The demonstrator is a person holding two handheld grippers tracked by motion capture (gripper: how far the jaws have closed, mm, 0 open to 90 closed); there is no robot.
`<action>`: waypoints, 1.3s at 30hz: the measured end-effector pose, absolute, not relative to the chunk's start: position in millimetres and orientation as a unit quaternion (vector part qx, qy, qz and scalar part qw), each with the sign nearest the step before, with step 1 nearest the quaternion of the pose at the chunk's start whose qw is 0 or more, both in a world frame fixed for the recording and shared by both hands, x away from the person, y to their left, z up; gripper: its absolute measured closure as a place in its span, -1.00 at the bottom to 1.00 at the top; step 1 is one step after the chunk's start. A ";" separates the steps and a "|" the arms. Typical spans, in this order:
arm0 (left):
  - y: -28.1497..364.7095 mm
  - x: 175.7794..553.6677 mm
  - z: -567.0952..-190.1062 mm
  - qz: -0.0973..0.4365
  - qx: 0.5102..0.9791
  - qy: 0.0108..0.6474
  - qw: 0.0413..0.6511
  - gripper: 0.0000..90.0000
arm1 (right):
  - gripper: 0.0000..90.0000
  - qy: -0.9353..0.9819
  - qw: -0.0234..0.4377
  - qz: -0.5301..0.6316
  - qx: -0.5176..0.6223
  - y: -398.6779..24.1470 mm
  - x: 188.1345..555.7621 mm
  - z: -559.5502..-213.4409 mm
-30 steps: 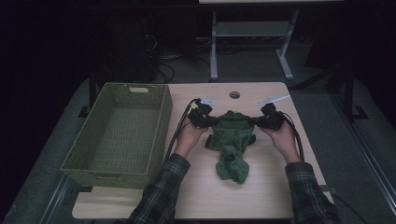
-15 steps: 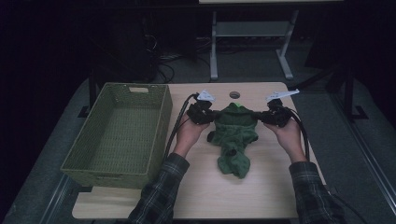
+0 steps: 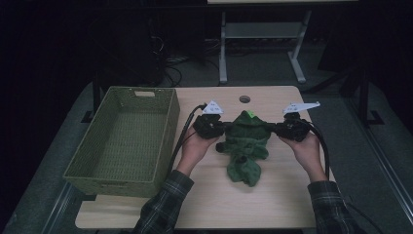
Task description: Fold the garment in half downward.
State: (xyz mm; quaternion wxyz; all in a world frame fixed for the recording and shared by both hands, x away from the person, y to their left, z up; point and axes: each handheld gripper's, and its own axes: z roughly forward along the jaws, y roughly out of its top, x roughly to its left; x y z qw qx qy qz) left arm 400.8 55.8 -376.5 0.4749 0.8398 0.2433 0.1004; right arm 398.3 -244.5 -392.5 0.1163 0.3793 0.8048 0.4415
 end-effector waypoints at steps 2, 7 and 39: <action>55.9 395.5 -376.5 0.100 0.840 0.240 0.476 0.94 | 0.95 0.801 0.122 0.452 0.374 -244.7 391.4 -390.9; 58.7 382.4 -377.0 0.101 0.843 0.230 0.476 0.94 | 0.96 0.805 0.118 0.456 0.359 -242.8 375.7 -389.9; 80.4 310.7 -430.6 0.058 0.883 0.173 0.433 0.94 | 0.95 0.838 0.071 0.450 0.300 -229.1 280.8 -424.5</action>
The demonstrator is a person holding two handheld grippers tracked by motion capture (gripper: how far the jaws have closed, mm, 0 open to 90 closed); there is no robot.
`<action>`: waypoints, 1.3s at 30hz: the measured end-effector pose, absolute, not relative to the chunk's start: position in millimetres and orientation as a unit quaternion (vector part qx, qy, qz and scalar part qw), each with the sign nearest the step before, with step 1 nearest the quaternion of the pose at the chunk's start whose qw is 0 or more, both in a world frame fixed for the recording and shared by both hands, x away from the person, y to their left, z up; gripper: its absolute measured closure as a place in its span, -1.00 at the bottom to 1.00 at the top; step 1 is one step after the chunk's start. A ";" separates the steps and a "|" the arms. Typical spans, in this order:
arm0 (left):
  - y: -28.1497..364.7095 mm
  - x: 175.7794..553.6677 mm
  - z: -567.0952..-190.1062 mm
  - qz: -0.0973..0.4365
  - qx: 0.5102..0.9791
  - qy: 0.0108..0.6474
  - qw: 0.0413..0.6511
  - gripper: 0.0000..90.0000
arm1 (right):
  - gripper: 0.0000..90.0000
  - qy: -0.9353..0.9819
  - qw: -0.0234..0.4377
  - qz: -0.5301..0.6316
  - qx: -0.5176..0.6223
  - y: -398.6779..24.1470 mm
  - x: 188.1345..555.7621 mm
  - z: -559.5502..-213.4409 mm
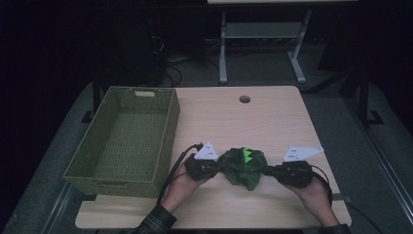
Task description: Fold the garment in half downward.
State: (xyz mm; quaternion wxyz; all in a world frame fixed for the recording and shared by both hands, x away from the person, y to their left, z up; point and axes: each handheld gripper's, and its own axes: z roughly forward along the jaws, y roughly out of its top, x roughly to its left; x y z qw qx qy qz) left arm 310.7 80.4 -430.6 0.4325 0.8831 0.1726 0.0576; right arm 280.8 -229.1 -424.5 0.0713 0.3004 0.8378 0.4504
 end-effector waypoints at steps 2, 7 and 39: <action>79.1 309.0 -435.9 0.053 0.885 0.173 0.429 0.94 | 0.95 0.841 0.069 0.447 0.298 -228.4 278.5 -428.9; 72.8 306.5 -451.0 0.045 0.896 0.167 0.408 0.94 | 0.94 0.848 0.053 0.432 0.302 -224.3 276.4 -441.5; 79.3 303.7 -411.3 0.056 0.870 0.175 0.457 0.99 | 0.99 0.833 0.083 0.453 0.307 -227.2 265.9 -418.7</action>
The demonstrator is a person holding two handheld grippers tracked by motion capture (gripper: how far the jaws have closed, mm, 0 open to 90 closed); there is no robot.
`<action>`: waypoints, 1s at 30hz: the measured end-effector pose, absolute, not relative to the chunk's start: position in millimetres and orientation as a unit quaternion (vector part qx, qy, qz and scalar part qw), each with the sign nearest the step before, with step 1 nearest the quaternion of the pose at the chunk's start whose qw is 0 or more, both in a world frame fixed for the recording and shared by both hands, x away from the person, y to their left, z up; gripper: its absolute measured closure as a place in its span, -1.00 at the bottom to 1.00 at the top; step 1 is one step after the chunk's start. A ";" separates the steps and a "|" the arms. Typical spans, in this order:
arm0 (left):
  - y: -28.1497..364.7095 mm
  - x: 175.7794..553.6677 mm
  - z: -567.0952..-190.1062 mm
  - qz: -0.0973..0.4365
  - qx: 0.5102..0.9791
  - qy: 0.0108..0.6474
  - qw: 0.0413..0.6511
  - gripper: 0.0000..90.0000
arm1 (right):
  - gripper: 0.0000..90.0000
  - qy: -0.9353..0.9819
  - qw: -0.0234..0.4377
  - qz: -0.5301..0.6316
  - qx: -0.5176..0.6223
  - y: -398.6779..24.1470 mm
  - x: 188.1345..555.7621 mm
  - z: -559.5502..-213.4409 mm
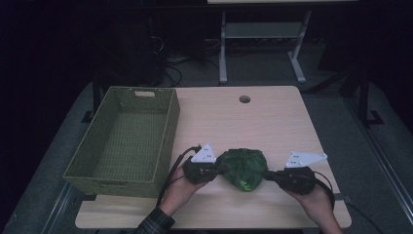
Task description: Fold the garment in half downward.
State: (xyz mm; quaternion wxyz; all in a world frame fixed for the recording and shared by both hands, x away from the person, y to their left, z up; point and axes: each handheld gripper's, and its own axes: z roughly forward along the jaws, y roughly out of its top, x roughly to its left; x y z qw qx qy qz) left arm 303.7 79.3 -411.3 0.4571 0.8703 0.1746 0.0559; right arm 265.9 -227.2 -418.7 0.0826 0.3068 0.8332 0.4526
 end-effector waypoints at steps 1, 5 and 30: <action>76.1 307.1 -410.7 0.056 0.870 0.176 0.457 0.99 | 0.99 0.833 0.084 0.453 0.308 -225.3 271.0 -418.4; 67.2 318.6 -416.6 0.055 0.873 0.183 0.449 0.99 | 1.00 0.835 0.087 0.441 0.319 -219.4 290.0 -425.0; 51.4 340.2 -463.6 0.068 0.912 0.207 0.348 1.00 | 1.00 0.867 0.028 0.373 0.328 -202.2 297.8 -470.4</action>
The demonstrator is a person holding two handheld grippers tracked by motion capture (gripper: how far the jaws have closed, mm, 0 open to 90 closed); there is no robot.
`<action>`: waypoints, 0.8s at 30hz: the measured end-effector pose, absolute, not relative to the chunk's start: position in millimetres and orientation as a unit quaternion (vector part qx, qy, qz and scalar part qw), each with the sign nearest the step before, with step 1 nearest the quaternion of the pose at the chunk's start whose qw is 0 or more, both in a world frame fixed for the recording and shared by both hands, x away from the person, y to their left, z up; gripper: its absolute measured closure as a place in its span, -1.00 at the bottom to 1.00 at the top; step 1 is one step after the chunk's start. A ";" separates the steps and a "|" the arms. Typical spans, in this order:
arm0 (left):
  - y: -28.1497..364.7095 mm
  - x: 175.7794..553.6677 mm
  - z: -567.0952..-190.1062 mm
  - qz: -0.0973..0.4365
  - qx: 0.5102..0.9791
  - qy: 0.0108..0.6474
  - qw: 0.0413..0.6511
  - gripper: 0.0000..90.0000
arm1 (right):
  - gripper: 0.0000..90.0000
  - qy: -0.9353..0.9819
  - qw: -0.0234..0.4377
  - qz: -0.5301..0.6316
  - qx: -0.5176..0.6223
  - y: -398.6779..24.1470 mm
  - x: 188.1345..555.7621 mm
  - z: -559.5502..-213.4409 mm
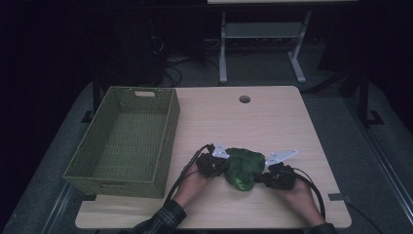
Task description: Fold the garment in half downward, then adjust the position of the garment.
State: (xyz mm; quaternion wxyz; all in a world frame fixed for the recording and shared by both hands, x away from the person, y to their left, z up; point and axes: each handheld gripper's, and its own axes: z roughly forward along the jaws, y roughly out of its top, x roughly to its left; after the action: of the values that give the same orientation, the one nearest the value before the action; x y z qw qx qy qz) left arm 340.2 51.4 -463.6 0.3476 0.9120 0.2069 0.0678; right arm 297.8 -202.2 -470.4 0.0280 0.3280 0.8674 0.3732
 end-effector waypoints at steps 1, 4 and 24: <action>51.6 341.9 -463.3 0.067 0.912 0.208 0.348 0.99 | 1.00 0.867 0.028 0.375 0.328 -202.4 297.1 -470.6; 55.4 343.1 -460.6 0.057 0.908 0.214 0.355 0.99 | 1.00 0.866 0.033 0.375 0.329 -206.3 294.3 -467.1; 83.2 298.2 -436.6 0.019 0.891 0.209 0.403 0.99 | 1.00 0.823 0.090 0.417 0.376 -260.9 316.5 -436.8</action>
State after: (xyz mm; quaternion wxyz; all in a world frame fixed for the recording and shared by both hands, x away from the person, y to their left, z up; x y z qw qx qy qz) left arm 298.2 83.2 -436.6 0.4025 0.8909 0.2093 0.0189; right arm 316.5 -260.9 -436.8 0.0903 0.3764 0.8225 0.4167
